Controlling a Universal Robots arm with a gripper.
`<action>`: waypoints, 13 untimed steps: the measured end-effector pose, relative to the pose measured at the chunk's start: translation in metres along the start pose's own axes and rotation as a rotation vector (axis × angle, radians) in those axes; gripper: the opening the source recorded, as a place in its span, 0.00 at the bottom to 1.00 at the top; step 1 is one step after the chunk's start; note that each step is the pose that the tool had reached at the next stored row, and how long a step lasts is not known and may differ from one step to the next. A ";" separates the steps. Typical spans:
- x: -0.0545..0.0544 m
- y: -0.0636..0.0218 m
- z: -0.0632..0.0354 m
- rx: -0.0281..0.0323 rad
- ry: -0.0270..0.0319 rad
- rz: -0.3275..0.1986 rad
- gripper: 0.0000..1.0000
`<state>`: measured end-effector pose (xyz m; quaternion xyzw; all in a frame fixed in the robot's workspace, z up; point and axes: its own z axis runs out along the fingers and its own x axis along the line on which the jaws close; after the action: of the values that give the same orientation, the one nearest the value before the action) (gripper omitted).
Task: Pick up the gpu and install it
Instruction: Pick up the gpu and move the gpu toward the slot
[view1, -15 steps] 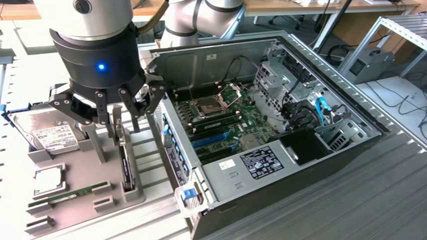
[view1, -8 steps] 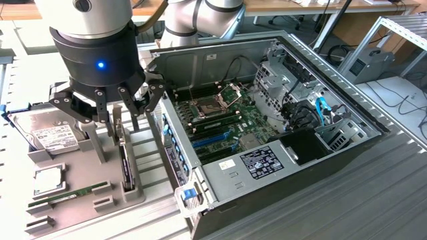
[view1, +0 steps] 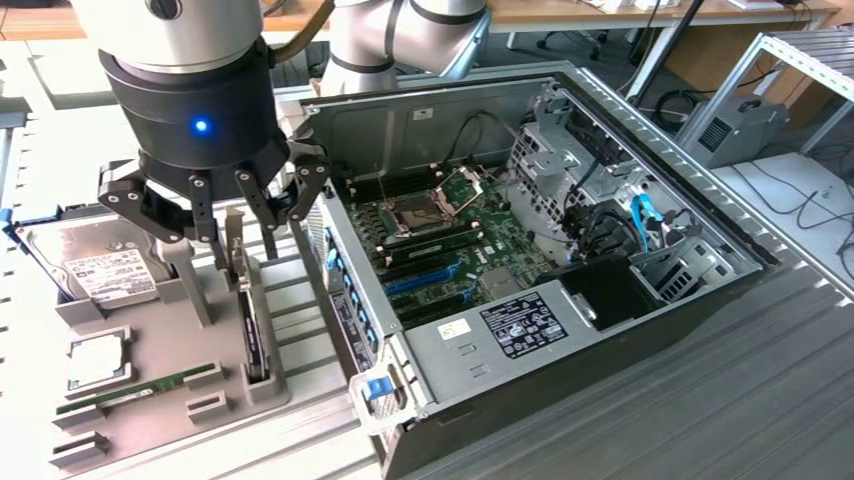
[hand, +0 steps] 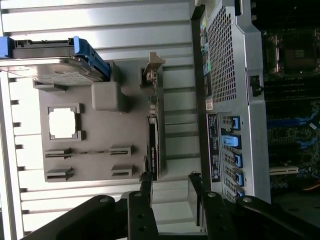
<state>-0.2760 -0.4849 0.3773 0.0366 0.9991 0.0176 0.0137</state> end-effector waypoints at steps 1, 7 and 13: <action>0.000 0.0003 0.0000 0.0001 0.0001 0.000 0.42; 0.000 0.0021 0.0002 0.0000 0.0001 0.000 0.42; 0.000 0.0047 0.0004 -0.0004 0.0000 0.000 0.42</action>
<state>-0.2760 -0.4803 0.3770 0.0366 0.9991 0.0179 0.0137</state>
